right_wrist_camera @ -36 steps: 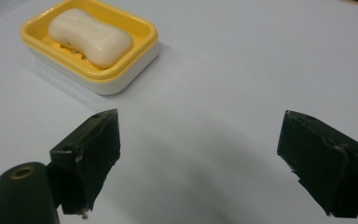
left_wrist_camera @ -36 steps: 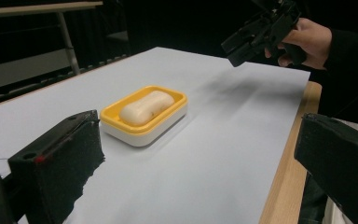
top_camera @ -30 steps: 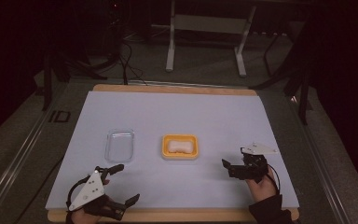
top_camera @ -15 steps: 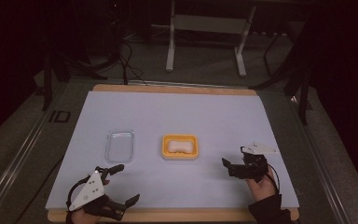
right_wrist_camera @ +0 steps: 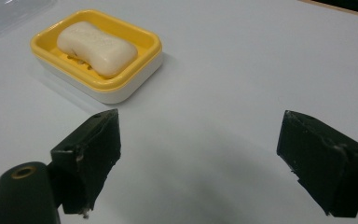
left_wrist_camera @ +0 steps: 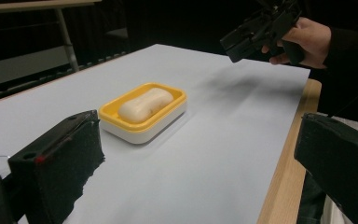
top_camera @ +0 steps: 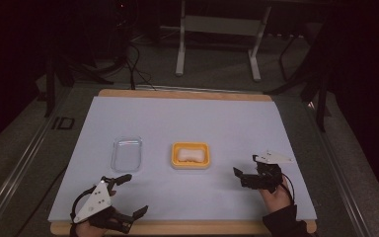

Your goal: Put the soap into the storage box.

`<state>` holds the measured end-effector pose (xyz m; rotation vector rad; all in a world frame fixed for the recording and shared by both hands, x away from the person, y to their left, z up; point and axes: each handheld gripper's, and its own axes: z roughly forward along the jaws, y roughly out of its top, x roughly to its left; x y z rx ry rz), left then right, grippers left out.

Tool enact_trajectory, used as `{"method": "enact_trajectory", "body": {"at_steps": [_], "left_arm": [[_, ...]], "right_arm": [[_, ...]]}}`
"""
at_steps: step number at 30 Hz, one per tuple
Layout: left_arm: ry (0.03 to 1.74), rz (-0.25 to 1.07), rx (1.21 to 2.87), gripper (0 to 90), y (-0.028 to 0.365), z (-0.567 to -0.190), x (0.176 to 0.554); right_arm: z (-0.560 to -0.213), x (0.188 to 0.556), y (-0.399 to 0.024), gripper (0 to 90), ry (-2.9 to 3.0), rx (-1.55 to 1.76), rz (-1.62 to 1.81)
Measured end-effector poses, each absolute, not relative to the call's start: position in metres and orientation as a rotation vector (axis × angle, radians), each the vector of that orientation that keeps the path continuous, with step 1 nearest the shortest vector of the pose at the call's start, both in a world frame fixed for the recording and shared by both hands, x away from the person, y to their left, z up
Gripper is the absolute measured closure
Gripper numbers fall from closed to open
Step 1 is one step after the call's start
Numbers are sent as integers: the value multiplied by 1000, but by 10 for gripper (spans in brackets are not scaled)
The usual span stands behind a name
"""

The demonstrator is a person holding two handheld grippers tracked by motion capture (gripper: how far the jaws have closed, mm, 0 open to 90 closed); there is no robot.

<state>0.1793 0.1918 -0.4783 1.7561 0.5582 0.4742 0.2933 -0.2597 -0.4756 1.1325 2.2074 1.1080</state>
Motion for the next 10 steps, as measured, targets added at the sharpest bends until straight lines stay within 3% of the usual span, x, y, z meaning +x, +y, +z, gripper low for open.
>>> {"method": "enact_trajectory", "body": {"at_steps": [10], "left_arm": [[558,474,1758,12,192,-478,180]], "right_arm": [[-479,295,-259,135,2223,1137,1095]]}}
